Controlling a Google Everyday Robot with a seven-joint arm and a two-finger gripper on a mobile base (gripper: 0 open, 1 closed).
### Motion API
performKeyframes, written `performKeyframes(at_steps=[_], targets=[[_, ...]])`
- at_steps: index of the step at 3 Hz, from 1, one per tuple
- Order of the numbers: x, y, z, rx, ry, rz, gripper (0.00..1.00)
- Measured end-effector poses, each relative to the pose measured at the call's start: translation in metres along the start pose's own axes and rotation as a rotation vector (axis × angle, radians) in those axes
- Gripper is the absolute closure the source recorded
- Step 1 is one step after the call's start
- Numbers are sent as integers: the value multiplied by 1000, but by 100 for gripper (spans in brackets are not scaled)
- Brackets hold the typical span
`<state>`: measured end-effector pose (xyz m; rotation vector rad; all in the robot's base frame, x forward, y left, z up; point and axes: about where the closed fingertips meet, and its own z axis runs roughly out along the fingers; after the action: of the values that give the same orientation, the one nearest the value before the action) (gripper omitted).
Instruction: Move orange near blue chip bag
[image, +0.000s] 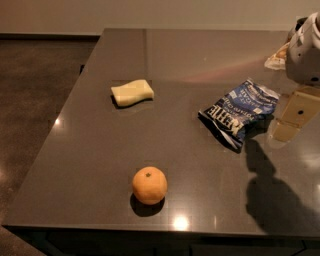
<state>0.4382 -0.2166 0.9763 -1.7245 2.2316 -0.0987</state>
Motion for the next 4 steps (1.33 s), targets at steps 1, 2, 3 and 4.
performKeyframes(at_steps=[1, 2, 3, 4], targets=[[0, 0, 0, 0, 0, 0, 0], [-5, -2, 2, -3, -28, 11, 0], [-18, 9, 9, -32, -89, -2, 0], [-46, 39, 16, -91, -171, -61, 0]])
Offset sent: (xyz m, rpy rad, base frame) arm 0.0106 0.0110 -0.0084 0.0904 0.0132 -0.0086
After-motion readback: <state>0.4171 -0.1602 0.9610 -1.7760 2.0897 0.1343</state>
